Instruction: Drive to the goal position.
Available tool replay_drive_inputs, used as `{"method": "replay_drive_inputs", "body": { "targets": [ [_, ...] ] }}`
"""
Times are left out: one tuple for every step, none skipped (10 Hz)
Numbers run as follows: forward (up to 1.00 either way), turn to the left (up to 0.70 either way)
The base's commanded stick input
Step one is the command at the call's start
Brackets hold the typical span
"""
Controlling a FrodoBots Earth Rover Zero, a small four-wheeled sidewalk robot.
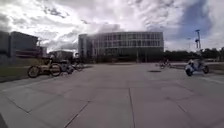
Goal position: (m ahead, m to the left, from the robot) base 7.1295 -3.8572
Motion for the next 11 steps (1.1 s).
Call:
{"method": "replay_drive_inputs", "body": {
  "targets": [
    [0.70, 0.01],
    [0.70, 0.01],
    [0.70, 0.01],
    [0.70, 0.01],
    [0.70, 0.01],
    [0.70, 0.01],
    [0.70, 0.01],
    [0.70, 0.01],
    [0.70, 0.01],
    [0.70, 0.01],
    [0.70, 0.01]
  ]
}}
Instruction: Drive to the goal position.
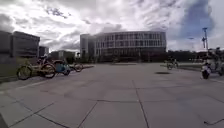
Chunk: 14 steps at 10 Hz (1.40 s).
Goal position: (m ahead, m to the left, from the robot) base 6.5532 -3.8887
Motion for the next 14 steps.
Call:
{"method": "replay_drive_inputs", "body": {
  "targets": [
    [0.70, 0.01],
    [0.70, 0.01],
    [0.70, 0.01],
    [0.70, 0.01],
    [0.70, 0.01],
    [0.70, 0.01],
    [0.70, 0.01],
    [0.70, 0.01],
    [0.70, 0.01],
    [0.70, 0.01],
    [0.70, 0.01],
    [0.70, 0.01],
    [0.70, 0.01],
    [0.70, 0.01]
  ]
}}
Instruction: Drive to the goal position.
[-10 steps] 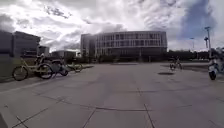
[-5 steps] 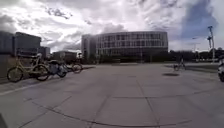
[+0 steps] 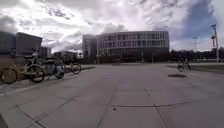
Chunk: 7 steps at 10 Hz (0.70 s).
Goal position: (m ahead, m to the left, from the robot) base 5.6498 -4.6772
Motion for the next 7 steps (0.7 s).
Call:
{"method": "replay_drive_inputs", "body": {
  "targets": [
    [0.70, 0.01],
    [0.70, 0.01],
    [0.70, 0.01],
    [0.70, 0.01],
    [0.70, 0.01],
    [0.70, 0.01],
    [0.70, 0.01]
  ]
}}
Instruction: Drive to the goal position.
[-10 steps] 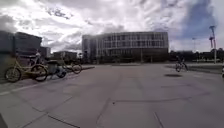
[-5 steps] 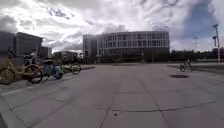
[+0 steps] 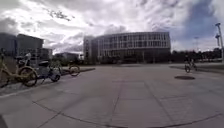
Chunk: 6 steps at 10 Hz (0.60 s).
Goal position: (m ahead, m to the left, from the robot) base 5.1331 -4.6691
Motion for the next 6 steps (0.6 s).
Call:
{"method": "replay_drive_inputs", "body": {
  "targets": [
    [0.70, 0.01],
    [0.70, 0.01],
    [0.70, 0.01],
    [0.70, 0.01],
    [0.70, 0.01],
    [0.70, 0.01]
  ]
}}
